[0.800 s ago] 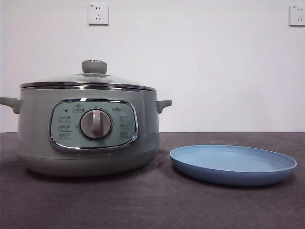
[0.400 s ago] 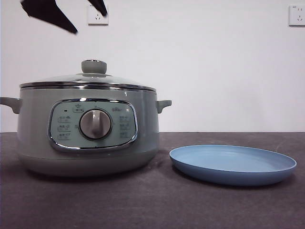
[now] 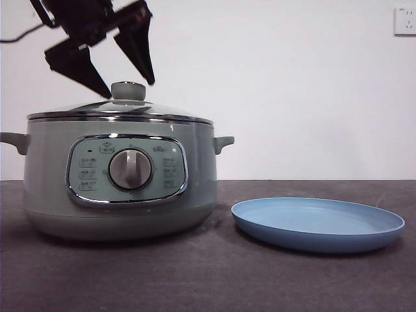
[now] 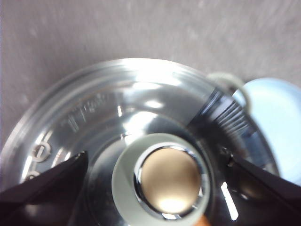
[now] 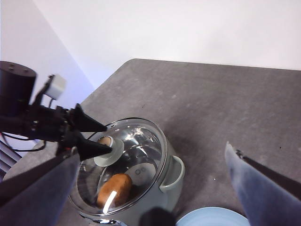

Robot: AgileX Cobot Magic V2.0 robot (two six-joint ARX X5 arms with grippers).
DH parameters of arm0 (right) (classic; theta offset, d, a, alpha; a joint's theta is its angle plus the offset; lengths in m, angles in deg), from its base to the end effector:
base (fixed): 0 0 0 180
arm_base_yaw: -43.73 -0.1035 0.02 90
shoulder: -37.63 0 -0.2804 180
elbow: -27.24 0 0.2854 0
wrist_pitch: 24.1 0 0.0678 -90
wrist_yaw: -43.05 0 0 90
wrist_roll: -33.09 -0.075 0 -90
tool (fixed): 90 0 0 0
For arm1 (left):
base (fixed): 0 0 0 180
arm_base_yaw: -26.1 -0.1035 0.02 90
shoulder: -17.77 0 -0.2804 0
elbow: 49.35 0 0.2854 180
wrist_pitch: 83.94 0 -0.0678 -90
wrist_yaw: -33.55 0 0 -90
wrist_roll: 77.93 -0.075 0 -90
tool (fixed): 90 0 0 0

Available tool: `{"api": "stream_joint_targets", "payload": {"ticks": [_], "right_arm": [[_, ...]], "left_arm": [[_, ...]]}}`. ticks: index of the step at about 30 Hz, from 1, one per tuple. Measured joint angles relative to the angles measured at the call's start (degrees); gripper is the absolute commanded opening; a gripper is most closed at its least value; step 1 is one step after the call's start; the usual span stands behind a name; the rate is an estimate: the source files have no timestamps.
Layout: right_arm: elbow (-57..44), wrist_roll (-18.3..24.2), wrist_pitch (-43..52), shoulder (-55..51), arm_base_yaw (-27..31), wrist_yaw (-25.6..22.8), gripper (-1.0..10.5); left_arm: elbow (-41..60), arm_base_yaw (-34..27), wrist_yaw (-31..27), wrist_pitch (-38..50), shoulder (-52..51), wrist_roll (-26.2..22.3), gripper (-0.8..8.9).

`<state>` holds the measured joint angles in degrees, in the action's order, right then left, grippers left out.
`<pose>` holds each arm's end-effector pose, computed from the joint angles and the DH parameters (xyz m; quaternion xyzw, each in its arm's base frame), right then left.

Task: Take the potato out from the steamer,put the potato on the plate,close the lid

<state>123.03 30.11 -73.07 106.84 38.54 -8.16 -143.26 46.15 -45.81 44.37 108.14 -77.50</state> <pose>0.2870 0.0732 0.4453 0.0797 0.1954 0.3624 0.9078 0.3720 -0.1505 0.2961 0.0302 0.4075 -0.2401 0.8806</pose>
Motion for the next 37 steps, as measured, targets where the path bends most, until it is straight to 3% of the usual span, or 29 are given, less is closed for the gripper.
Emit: {"api": "stream_joint_targets", "payload": {"ticks": [5, 6, 12, 27, 33, 37], "right_arm": [[0.02, 0.02, -0.02, 0.00, 0.00, 0.00, 6.6], [0.02, 0.02, -0.02, 0.00, 0.00, -0.02, 6.6], [0.02, 0.02, -0.02, 0.00, 0.00, -0.02, 6.6], [0.02, 0.02, -0.20, 0.00, 0.00, -2.99, 6.6], [0.02, -0.22, -0.15, 0.00, -0.09, -2.82, 6.5], [0.02, -0.24, -0.15, 0.00, -1.68, -2.86, 5.8]], "left_arm": [[-0.52, 0.24, -0.59, -0.98, 2.01, -0.52, 4.64], [-0.66, 0.46, -0.83, -1.18, 2.05, -0.52, 4.28], [-0.74, 2.03, -1.33, -1.22, 2.05, -1.42, -0.22], [-2.12, 2.84, -3.26, -2.95, 1.90, -3.26, -0.08], [-13.00, 2.84, -4.81, -11.56, 2.78, -4.92, -0.08], [-23.26, 2.73, -6.19, -13.60, 2.75, -6.36, -0.08]]}}
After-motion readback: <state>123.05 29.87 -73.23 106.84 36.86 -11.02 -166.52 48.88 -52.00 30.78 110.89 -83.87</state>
